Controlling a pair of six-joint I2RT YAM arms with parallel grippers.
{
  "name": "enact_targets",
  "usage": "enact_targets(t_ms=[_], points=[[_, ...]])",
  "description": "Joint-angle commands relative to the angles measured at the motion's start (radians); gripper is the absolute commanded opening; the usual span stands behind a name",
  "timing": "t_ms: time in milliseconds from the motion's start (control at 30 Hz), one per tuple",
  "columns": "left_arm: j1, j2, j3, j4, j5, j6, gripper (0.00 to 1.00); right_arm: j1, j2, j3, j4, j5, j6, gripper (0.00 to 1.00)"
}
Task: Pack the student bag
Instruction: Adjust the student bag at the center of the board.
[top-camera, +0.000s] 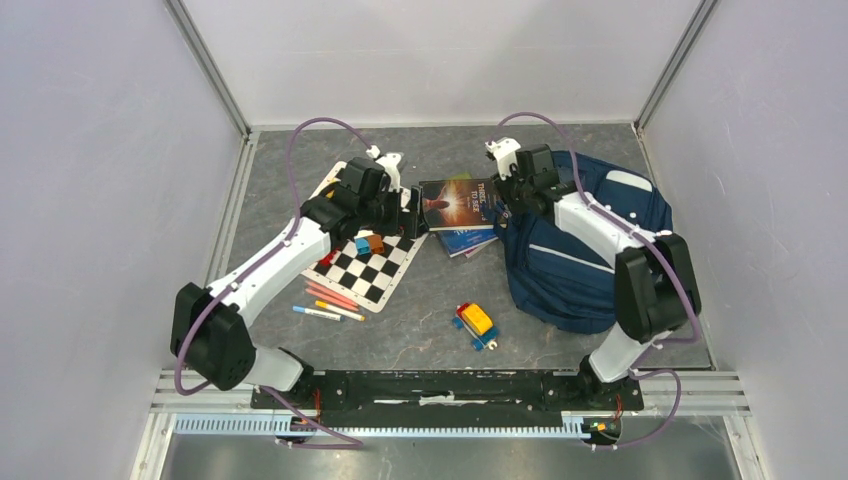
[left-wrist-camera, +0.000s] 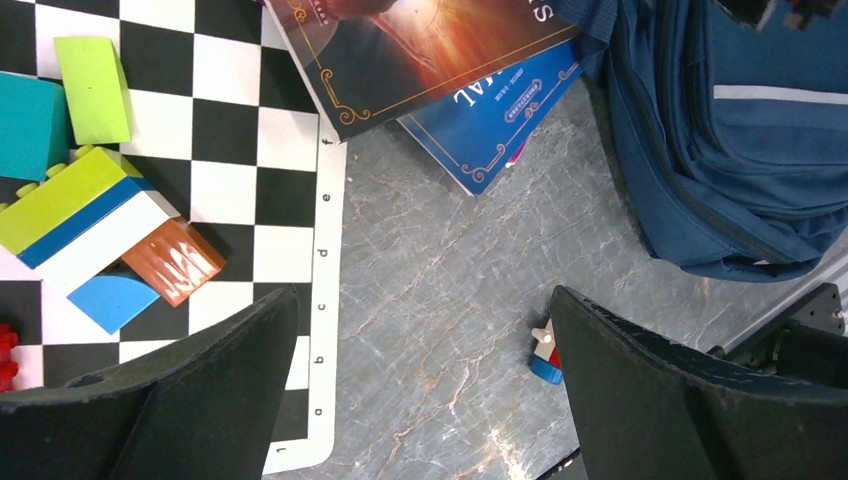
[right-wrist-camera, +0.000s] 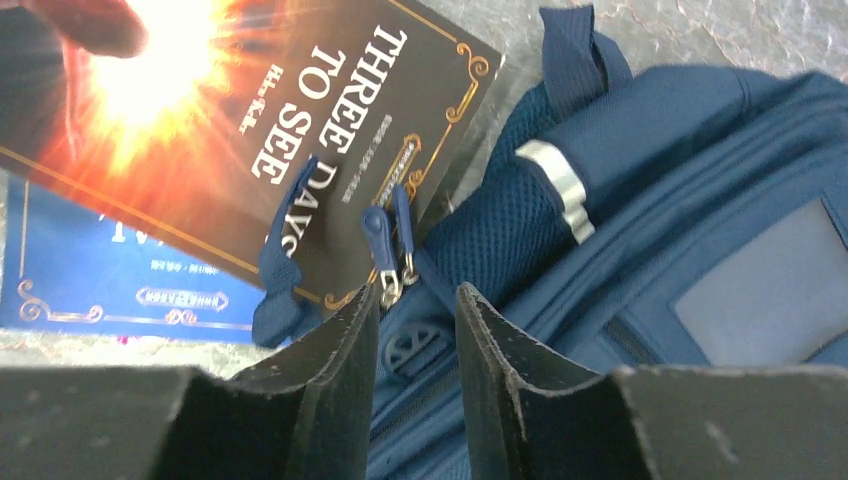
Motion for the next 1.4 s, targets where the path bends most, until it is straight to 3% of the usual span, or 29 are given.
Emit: enact_targets(t_ms=[0, 300, 867, 1367], points=[[0.000, -0.067, -0.009, 0.010, -0.050, 0.065, 1.00, 0.004, 0.080, 0.107, 0.016, -0.040, -0.071, 0.37], [0.000, -0.081, -0.018, 0.009, -0.056, 0.061, 1.00, 0.007, 0.181, 0.165, 0.003, -0.115, -0.103, 0.32], [0.000, -0.085, -0.021, 0.009, -0.067, 0.060, 1.00, 0.007, 0.243, 0.180, -0.017, -0.101, -0.121, 0.28], [0.000, -0.090, -0.024, 0.009, -0.069, 0.054, 1.00, 0.031, 0.127, 0.025, 0.031, -0.081, -0.080, 0.22]])
